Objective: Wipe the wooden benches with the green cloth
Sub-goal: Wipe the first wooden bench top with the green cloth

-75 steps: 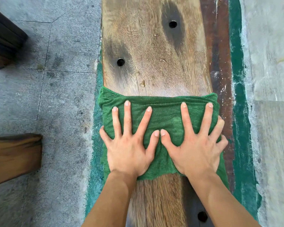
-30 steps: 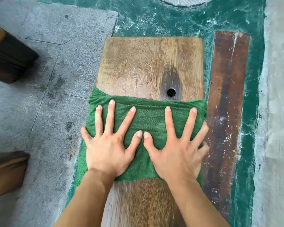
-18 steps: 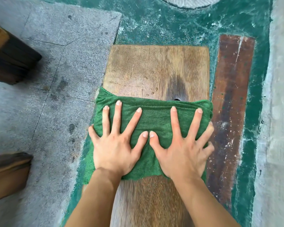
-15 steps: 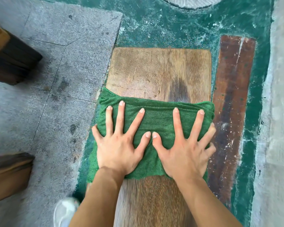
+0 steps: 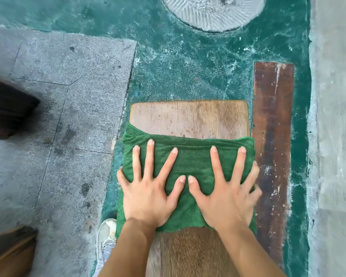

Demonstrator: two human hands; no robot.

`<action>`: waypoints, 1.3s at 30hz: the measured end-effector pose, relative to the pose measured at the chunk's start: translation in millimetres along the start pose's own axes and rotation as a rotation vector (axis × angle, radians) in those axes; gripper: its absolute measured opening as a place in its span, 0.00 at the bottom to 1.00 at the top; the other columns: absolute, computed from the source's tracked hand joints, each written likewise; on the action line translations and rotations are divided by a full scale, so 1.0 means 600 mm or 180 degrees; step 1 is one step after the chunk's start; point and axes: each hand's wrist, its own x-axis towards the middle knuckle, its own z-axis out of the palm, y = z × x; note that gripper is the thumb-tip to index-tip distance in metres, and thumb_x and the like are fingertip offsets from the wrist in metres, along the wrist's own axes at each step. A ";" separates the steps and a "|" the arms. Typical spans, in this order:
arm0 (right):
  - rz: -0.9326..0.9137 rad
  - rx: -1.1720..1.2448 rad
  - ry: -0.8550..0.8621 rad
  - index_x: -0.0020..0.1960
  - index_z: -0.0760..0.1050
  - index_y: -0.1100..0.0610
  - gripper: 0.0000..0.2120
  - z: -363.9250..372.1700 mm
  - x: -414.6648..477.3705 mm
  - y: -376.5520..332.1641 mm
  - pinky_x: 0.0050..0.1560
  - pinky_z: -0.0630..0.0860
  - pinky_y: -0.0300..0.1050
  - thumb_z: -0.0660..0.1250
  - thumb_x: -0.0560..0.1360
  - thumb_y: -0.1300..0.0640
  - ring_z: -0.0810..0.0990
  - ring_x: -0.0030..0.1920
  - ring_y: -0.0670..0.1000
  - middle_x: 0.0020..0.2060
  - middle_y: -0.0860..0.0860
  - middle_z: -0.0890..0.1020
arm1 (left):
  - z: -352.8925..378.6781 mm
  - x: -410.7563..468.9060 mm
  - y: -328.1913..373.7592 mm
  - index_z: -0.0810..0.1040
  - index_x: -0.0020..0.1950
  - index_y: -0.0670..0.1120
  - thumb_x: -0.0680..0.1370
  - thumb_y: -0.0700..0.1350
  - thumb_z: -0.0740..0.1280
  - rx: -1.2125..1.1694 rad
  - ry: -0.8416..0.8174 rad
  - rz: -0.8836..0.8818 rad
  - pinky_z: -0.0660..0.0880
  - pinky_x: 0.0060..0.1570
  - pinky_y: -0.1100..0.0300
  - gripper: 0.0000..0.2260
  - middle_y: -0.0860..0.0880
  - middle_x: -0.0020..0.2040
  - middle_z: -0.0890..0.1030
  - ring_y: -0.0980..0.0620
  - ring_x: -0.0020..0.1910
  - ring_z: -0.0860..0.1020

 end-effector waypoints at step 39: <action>-0.0074 0.0061 0.0265 0.82 0.58 0.40 0.39 -0.050 0.266 -0.066 0.75 0.53 0.71 0.43 0.76 0.23 0.55 0.82 0.60 0.83 0.57 0.59 | -0.046 0.272 0.004 0.70 0.77 0.56 0.82 0.68 0.45 -0.0005 0.0227 -0.0014 0.57 0.74 0.33 0.31 0.43 0.72 0.76 0.39 0.73 0.70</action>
